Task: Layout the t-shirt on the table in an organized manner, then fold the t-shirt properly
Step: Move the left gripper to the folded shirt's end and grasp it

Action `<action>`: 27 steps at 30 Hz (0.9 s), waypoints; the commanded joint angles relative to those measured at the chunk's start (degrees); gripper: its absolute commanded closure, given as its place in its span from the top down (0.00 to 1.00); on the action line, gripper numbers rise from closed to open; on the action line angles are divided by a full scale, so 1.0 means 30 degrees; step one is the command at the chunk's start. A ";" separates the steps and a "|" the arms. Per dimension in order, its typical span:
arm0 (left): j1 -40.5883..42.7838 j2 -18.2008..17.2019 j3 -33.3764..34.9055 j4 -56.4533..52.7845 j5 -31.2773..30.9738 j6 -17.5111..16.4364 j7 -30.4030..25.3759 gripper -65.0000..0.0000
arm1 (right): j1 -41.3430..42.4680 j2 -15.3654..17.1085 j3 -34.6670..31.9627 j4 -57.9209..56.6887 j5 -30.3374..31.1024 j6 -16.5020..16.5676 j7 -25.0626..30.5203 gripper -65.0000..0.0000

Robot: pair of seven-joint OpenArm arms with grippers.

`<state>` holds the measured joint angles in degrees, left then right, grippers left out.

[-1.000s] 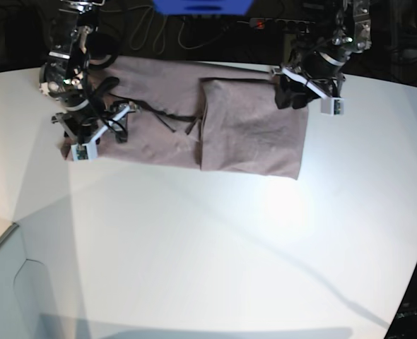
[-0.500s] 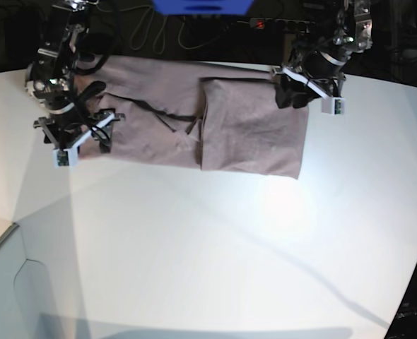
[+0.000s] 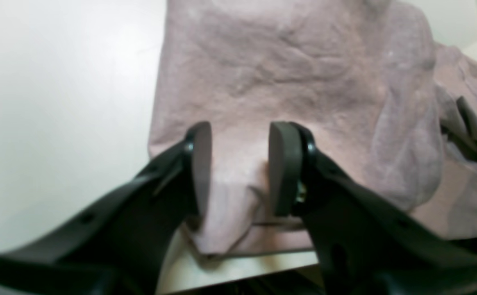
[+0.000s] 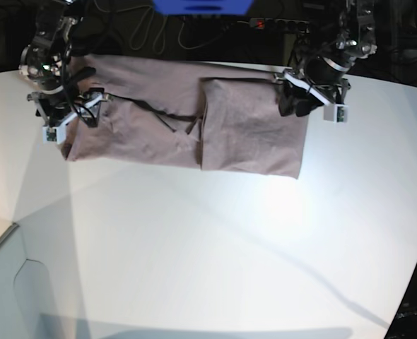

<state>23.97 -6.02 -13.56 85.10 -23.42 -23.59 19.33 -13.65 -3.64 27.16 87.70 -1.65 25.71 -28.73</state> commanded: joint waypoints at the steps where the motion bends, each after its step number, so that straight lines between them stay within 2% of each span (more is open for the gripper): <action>1: -0.0033 -0.0117 -0.0065 0.0337 -0.0208 -0.0120 -0.0364 0.35 | 0.0110 0.0378 0.0076 0.0261 0.0184 0.0029 0.0419 0.65; 8: -0.0033 -0.0117 -0.0065 0.0688 -0.0208 -0.0091 -0.0364 0.35 | 0.0169 0.0759 -0.0041 -0.1292 0.0184 0.0000 0.0449 0.65; 16: 0.0114 -0.0088 -0.0065 0.2300 -0.0208 -0.0003 -0.0364 0.35 | 0.0286 0.0700 -0.0071 -0.2464 0.0184 0.0000 0.0449 0.63; 27: -0.0033 -0.0088 -0.0476 0.2388 -0.0208 -0.0003 -0.0364 0.35 | 0.0491 0.0700 -0.0100 -0.2464 0.0184 0.0058 0.0390 0.19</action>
<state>24.03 -5.87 -14.55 91.13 -23.44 -23.44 19.53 -11.97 -1.58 26.94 80.29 -0.95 25.65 -25.04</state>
